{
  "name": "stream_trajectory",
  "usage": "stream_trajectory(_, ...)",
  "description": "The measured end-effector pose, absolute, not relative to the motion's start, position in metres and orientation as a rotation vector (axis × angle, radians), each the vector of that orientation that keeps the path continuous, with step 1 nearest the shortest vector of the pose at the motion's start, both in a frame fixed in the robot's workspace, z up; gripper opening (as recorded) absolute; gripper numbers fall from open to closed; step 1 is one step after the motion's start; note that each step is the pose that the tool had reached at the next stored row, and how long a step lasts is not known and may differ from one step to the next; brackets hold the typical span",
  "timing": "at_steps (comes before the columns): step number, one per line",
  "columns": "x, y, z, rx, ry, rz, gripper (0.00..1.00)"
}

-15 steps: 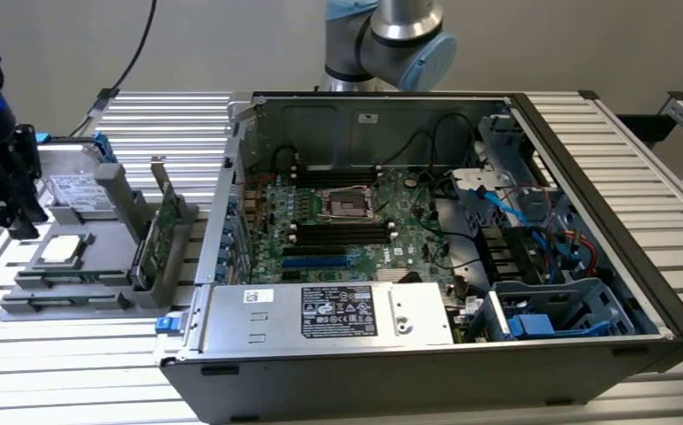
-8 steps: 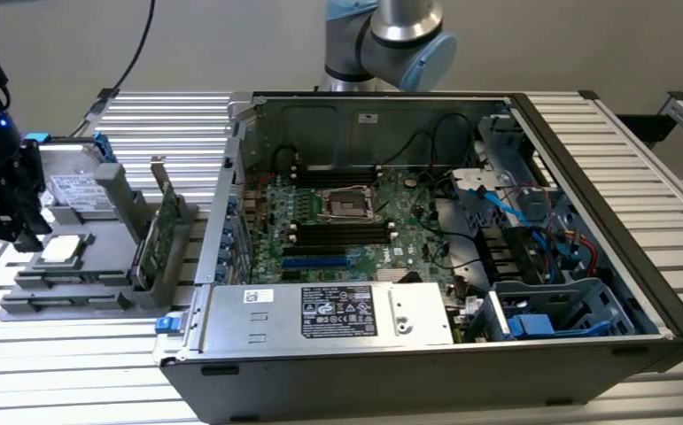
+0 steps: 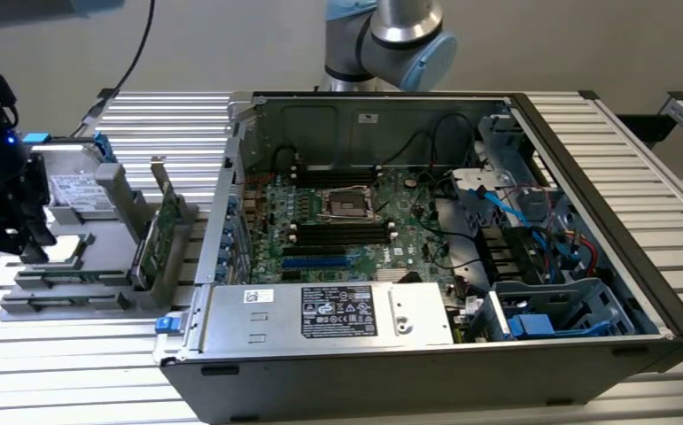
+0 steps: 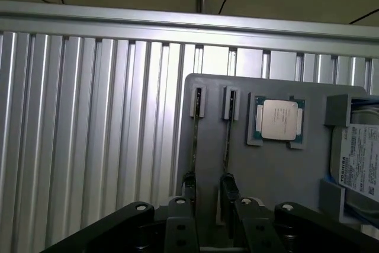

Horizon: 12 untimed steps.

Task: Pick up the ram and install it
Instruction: 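Pick up the ram and move it above insertion slot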

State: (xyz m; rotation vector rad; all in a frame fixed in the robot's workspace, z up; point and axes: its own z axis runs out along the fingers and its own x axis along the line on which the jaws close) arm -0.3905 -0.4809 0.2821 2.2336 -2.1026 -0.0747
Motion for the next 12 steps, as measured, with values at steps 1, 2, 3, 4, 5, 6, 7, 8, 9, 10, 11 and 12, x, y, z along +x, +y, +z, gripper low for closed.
stream_trajectory(1, -0.39, -0.482, 0.28, 2.235, -2.101, -0.075, 0.31)
stream_trajectory(2, -0.39, -0.482, 0.279, 2.236, -2.1, -0.075, 0.31)
stream_trajectory(3, -0.39, -0.483, 0.277, 2.237, -2.099, -0.074, 0.31)
stream_trajectory(4, -0.39, -0.484, 0.275, 2.238, -2.098, -0.074, 0.31)
stream_trajectory(5, -0.39, -0.484, 0.273, 2.239, -2.097, -0.074, 0.31)
stream_trajectory(6, -0.39, -0.485, 0.271, 2.239, -2.096, -0.074, 0.31)
stream_trajectory(7, -0.39, -0.486, 0.27, 2.24, -2.095, -0.074, 0.31)
stream_trajectory(8, -0.39, -0.486, 0.268, 2.241, -2.094, -0.074, 0.31)
stream_trajectory(9, -0.39, -0.487, 0.266, 2.242, -2.093, -0.074, 0.31)
stream_trajectory(10, -0.39, -0.488, 0.264, 2.243, -2.093, -0.074, 0.31)
stream_trajectory(11, -0.39, -0.489, 0.262, 2.243, -2.092, -0.074, 0.31)
stream_trajectory(12, -0.39, -0.489, 0.26, 2.244, -2.091, -0.074, 0.31)
